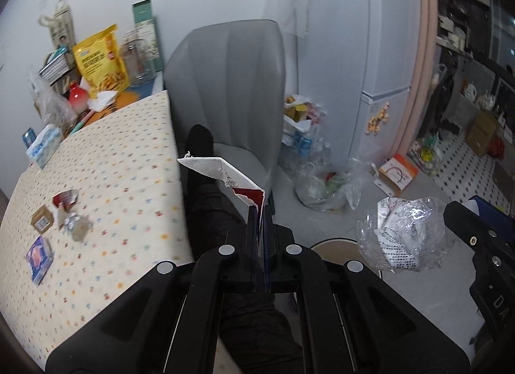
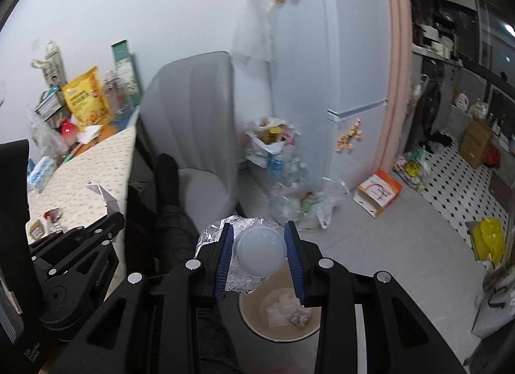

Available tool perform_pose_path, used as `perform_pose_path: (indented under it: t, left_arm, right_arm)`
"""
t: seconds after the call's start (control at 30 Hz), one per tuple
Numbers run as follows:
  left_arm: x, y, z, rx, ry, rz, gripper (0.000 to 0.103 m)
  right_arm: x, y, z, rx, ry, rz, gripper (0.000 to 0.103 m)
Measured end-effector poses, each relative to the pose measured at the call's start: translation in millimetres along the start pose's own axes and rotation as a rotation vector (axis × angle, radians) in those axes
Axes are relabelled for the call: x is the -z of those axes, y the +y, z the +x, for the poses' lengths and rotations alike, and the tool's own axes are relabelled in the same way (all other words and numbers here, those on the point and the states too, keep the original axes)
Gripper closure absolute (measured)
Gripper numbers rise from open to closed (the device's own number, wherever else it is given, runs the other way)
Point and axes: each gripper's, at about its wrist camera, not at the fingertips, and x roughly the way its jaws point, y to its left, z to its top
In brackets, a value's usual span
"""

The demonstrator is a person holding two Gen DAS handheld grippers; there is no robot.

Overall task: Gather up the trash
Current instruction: 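Carry the paper in the left gripper while the right gripper carries the plastic to the bin, then open the right gripper over the bin, then open the left gripper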

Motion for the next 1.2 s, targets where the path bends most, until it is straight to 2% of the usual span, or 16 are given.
perform_pose_path:
  t: [0.37, 0.67, 0.73, 0.97, 1.2]
  left_arm:
    - [5, -54, 41, 0.026, 0.064, 0.077, 0.099]
    - [8, -63, 60, 0.017, 0.100, 0.088, 0.099]
    - [8, -63, 63, 0.013, 0.104, 0.089, 0.099]
    - [11, -78, 63, 0.035, 0.114, 0.108, 0.099]
    - [17, -103, 64, 0.094, 0.137, 0.138, 0.099]
  right_arm:
    - [5, -42, 32, 0.079, 0.049, 0.007, 0.071]
    - [12, -61, 66, 0.066, 0.078, 0.044, 0.070]
    - [13, -61, 72, 0.065, 0.090, 0.040, 0.054]
    - [19, -84, 68, 0.100, 0.087, 0.084, 0.054]
    - [28, -114, 54, 0.155, 0.089, 0.127, 0.049]
